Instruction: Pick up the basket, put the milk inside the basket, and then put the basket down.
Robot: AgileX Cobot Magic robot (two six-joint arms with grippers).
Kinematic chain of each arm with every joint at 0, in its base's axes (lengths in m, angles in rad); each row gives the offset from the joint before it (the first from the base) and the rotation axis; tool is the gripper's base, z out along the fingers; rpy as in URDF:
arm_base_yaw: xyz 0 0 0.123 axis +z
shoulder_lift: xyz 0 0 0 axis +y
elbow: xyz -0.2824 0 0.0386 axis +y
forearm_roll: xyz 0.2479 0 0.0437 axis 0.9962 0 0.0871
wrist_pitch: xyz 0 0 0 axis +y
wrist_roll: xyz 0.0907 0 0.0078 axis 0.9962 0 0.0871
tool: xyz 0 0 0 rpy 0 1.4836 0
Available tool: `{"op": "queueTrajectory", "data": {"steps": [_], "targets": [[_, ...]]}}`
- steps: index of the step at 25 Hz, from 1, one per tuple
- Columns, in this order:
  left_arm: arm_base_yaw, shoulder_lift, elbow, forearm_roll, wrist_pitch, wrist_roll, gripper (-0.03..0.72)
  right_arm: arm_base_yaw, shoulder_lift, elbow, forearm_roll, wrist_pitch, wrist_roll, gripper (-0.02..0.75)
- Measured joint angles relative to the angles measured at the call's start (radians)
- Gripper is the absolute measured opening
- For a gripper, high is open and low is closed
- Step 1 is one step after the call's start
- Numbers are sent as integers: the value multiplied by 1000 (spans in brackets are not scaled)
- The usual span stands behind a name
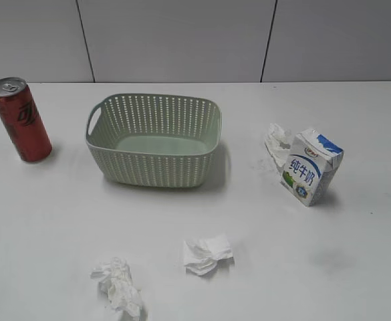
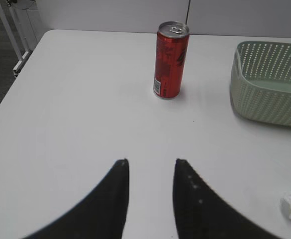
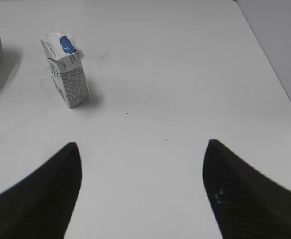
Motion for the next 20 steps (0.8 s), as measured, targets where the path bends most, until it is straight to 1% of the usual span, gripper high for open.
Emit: {"op": "queueTrajectory", "data": {"steps": [17, 19, 20], "targets": [[0, 0, 0, -4, 0, 0, 236, 0, 0, 0, 1, 0, 0, 575], [0, 0, 0, -6, 0, 0, 257, 0, 0, 0, 1, 0, 0, 575], [0, 6, 0, -8, 0, 0, 288, 0, 0, 0, 1, 0, 0, 575]]}}
